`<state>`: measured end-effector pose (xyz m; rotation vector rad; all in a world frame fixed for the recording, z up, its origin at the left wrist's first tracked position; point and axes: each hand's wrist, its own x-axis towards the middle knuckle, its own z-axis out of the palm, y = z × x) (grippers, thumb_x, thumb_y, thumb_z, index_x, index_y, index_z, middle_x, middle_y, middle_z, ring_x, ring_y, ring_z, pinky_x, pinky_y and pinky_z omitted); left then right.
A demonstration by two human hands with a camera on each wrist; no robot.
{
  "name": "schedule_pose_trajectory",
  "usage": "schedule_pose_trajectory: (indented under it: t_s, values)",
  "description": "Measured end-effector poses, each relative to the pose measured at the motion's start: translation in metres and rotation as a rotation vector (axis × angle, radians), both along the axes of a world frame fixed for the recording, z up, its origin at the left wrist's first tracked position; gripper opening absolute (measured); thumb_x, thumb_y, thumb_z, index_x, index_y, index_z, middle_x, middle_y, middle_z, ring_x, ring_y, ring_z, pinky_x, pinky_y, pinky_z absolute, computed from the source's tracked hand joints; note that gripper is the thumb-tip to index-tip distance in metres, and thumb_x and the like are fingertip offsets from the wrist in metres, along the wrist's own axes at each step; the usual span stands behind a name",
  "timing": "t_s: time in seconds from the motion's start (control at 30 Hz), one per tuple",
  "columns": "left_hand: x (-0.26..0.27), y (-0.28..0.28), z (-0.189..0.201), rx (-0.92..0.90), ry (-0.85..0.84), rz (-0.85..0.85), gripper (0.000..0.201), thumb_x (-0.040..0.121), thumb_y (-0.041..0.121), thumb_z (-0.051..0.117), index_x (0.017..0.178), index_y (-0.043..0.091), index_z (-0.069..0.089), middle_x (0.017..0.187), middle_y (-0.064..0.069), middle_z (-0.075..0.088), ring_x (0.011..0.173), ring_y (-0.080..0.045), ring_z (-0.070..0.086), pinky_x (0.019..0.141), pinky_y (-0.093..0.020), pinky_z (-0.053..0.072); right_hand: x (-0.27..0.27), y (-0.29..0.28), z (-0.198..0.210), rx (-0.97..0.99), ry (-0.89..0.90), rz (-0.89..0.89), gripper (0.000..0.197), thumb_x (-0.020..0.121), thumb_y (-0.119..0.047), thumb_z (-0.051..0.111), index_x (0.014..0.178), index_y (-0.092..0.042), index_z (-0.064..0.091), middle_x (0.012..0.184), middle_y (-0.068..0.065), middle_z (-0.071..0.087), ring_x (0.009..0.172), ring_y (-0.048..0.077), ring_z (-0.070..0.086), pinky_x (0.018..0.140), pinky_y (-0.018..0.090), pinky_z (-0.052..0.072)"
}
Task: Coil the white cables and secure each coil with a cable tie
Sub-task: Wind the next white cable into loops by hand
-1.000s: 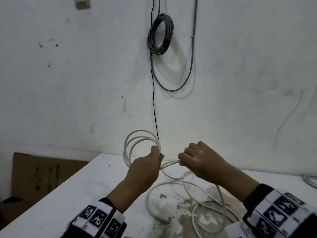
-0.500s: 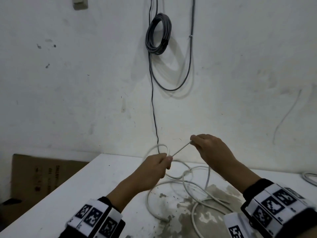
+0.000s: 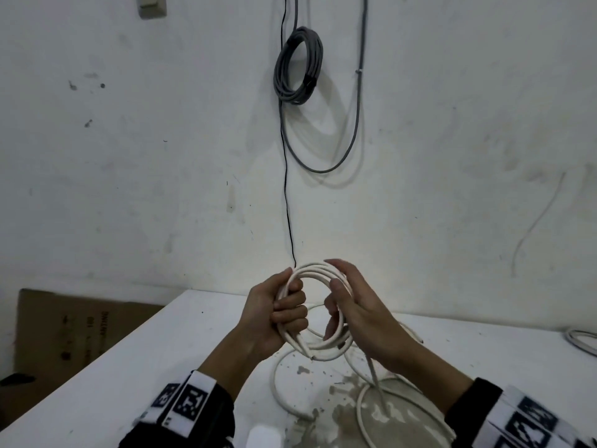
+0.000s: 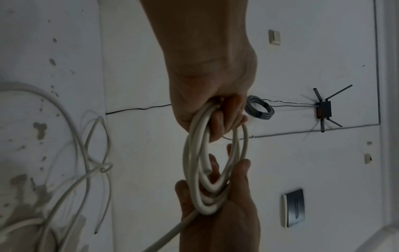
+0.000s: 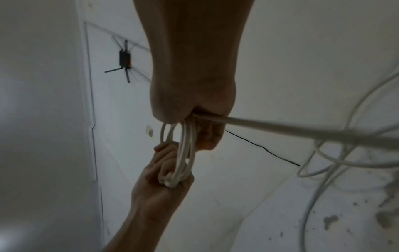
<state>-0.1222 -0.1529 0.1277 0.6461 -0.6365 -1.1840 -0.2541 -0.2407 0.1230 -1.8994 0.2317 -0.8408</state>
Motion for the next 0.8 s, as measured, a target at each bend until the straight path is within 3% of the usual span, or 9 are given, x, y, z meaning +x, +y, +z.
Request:
schedule_pose_trajectory:
  t_s: [0.07, 0.13, 0.23, 0.37, 0.47, 0.53, 0.6, 0.67, 0.8]
  values:
    - [-0.001, 0.002, 0.000, -0.001, -0.022, -0.014, 0.033, 0.084, 0.026, 0.041, 0.056, 0.010, 0.049, 0.034, 0.006, 0.027, 0.025, -0.005, 0.026, 0.033, -0.019, 0.022, 0.001, -0.001, -0.001, -0.145, -0.106, -0.113, 0.029, 0.098, -0.024, 0.041, 0.124, -0.034, 0.045, 0.070, -0.010, 0.050, 0.053, 0.005, 0.050, 0.053, 0.015, 0.045]
    - [-0.001, 0.004, 0.002, 0.005, -0.037, -0.045, 0.031, 0.083, 0.022, 0.037, 0.058, 0.009, 0.050, 0.036, 0.005, 0.028, 0.027, -0.006, 0.027, 0.035, -0.019, 0.025, 0.001, -0.004, -0.001, -0.152, -0.182, -0.151, 0.029, 0.096, -0.018, 0.045, 0.122, -0.027, 0.054, 0.068, -0.014, 0.052, 0.046, 0.005, 0.053, 0.046, 0.014, 0.044]
    - [0.003, 0.005, 0.005, 0.031, -0.055, -0.089, 0.033, 0.080, 0.018, 0.031, 0.057, 0.007, 0.052, 0.036, 0.005, 0.030, 0.026, -0.006, 0.028, 0.036, -0.019, 0.024, -0.001, -0.011, -0.001, -0.122, -0.150, -0.093, 0.030, 0.096, -0.016, 0.047, 0.117, -0.033, 0.060, 0.063, -0.005, 0.053, 0.045, 0.017, 0.054, 0.044, 0.018, 0.042]
    - [0.004, 0.006, 0.005, 0.100, -0.110, -0.130, 0.036, 0.078, 0.015, 0.024, 0.057, 0.007, 0.052, 0.036, 0.005, 0.030, 0.026, -0.006, 0.029, 0.035, -0.019, 0.024, 0.000, -0.017, -0.003, -0.211, -0.096, -0.045, 0.024, 0.095, -0.017, 0.049, 0.108, -0.031, 0.063, 0.063, 0.000, 0.053, 0.046, 0.004, 0.049, 0.047, 0.014, 0.039]
    - [0.001, 0.005, 0.004, 0.119, -0.115, -0.139, 0.035, 0.079, 0.022, 0.030, 0.056, 0.008, 0.051, 0.035, 0.006, 0.028, 0.026, -0.006, 0.027, 0.035, -0.019, 0.023, 0.001, -0.019, -0.006, -0.392, -0.153, -0.135, 0.018, 0.091, -0.018, 0.053, 0.101, -0.024, 0.067, 0.054, -0.011, 0.050, 0.049, 0.005, 0.042, 0.052, 0.016, 0.037]
    - [-0.002, 0.003, 0.003, 0.141, -0.154, -0.123, 0.044, 0.087, 0.036, 0.035, 0.056, 0.009, 0.051, 0.035, 0.007, 0.025, 0.026, -0.005, 0.024, 0.035, -0.018, 0.020, 0.000, -0.021, -0.006, -0.504, -0.153, -0.158, 0.022, 0.088, -0.021, 0.053, 0.101, -0.014, 0.069, 0.053, -0.018, 0.052, 0.047, 0.004, 0.042, 0.053, 0.009, 0.033]
    - [-0.008, 0.003, 0.003, 0.176, -0.224, -0.108, 0.046, 0.088, 0.046, 0.041, 0.063, 0.009, 0.052, 0.035, 0.008, 0.023, 0.027, -0.003, 0.021, 0.033, -0.017, 0.020, -0.004, -0.022, -0.003, -0.612, -0.141, -0.144, 0.026, 0.089, -0.027, 0.053, 0.099, -0.009, 0.069, 0.054, -0.014, 0.053, 0.047, 0.003, 0.041, 0.051, 0.008, 0.031]
    - [-0.014, 0.003, 0.003, 0.198, -0.305, -0.071, 0.037, 0.087, 0.043, 0.047, 0.072, 0.010, 0.052, 0.038, 0.010, 0.021, 0.029, -0.003, 0.019, 0.033, -0.015, 0.019, -0.008, -0.025, 0.000, -0.686, -0.123, -0.128, 0.031, 0.090, -0.033, 0.050, 0.099, -0.009, 0.069, 0.055, -0.004, 0.054, 0.048, 0.006, 0.040, 0.051, 0.009, 0.032]
    - [-0.017, -0.002, 0.004, 0.104, -0.284, 0.078, 0.035, 0.094, 0.035, 0.041, 0.069, 0.011, 0.047, 0.036, 0.010, 0.022, 0.027, -0.002, 0.017, 0.031, -0.014, 0.017, -0.015, -0.030, 0.004, -0.405, -0.069, -0.063, 0.023, 0.095, -0.022, 0.049, 0.110, -0.020, 0.066, 0.057, -0.004, 0.051, 0.046, 0.002, 0.043, 0.050, 0.008, 0.034]
